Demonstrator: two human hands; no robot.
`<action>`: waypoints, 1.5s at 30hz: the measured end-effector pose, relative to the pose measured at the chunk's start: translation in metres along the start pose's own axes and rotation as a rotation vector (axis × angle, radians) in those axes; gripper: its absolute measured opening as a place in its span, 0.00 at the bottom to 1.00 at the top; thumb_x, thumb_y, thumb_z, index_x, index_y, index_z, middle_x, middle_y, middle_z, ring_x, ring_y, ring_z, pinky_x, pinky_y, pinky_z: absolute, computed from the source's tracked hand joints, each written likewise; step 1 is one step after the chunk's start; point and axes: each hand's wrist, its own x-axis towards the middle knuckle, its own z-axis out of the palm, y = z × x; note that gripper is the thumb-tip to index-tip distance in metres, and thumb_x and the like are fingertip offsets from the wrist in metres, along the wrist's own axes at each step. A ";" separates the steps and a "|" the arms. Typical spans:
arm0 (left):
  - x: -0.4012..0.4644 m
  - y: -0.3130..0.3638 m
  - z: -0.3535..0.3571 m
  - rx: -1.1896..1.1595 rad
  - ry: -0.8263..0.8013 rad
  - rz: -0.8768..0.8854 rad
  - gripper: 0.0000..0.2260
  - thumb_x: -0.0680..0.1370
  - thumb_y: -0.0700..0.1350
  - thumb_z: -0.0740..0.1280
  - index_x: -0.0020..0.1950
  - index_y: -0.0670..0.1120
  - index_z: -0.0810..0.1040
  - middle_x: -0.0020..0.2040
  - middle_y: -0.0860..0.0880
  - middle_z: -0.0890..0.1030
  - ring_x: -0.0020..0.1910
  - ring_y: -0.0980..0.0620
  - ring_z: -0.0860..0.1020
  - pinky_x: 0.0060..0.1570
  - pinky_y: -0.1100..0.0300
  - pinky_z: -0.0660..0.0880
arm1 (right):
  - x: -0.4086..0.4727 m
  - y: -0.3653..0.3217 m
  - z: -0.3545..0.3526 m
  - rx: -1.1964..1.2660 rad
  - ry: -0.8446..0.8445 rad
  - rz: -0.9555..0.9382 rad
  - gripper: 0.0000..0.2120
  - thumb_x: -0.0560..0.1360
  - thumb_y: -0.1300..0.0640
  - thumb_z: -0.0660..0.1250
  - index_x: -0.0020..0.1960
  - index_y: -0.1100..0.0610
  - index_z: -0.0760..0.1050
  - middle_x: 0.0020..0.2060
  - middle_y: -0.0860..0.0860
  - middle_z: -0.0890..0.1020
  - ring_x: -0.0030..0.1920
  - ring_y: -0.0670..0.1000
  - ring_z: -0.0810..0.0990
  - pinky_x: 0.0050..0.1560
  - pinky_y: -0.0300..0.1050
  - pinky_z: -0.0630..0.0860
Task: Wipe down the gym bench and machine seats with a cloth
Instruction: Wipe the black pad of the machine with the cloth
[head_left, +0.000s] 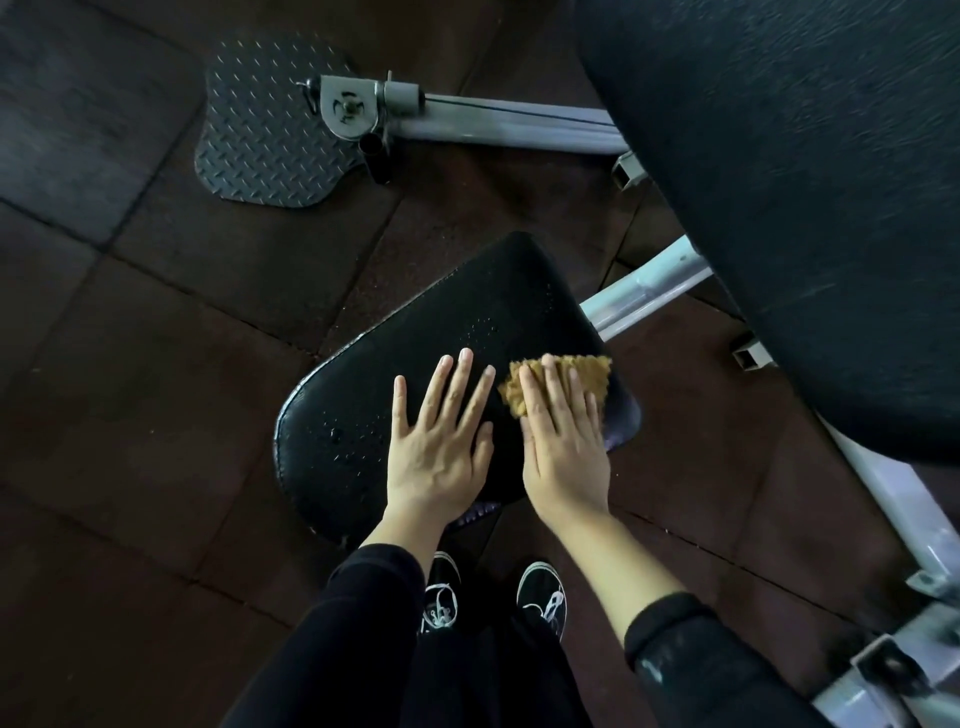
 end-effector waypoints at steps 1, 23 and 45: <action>0.000 0.000 0.000 0.003 -0.004 0.000 0.27 0.81 0.55 0.48 0.80 0.52 0.54 0.80 0.50 0.52 0.78 0.52 0.49 0.74 0.40 0.46 | 0.013 0.003 -0.003 -0.013 -0.015 -0.036 0.24 0.81 0.52 0.50 0.77 0.51 0.53 0.76 0.51 0.54 0.76 0.54 0.49 0.74 0.52 0.52; 0.030 -0.033 -0.016 -0.045 0.076 -0.206 0.28 0.81 0.57 0.50 0.79 0.45 0.56 0.79 0.48 0.54 0.78 0.52 0.50 0.75 0.42 0.47 | 0.094 0.011 -0.018 -0.034 -0.049 -0.266 0.24 0.79 0.52 0.57 0.74 0.44 0.59 0.76 0.52 0.58 0.76 0.58 0.54 0.74 0.55 0.54; 0.033 -0.035 -0.013 -0.043 0.050 -0.197 0.30 0.81 0.57 0.52 0.80 0.46 0.53 0.80 0.49 0.51 0.79 0.51 0.48 0.75 0.41 0.47 | 0.184 0.016 -0.029 0.078 -0.078 -0.222 0.20 0.80 0.48 0.51 0.72 0.44 0.64 0.72 0.50 0.65 0.73 0.54 0.61 0.71 0.49 0.60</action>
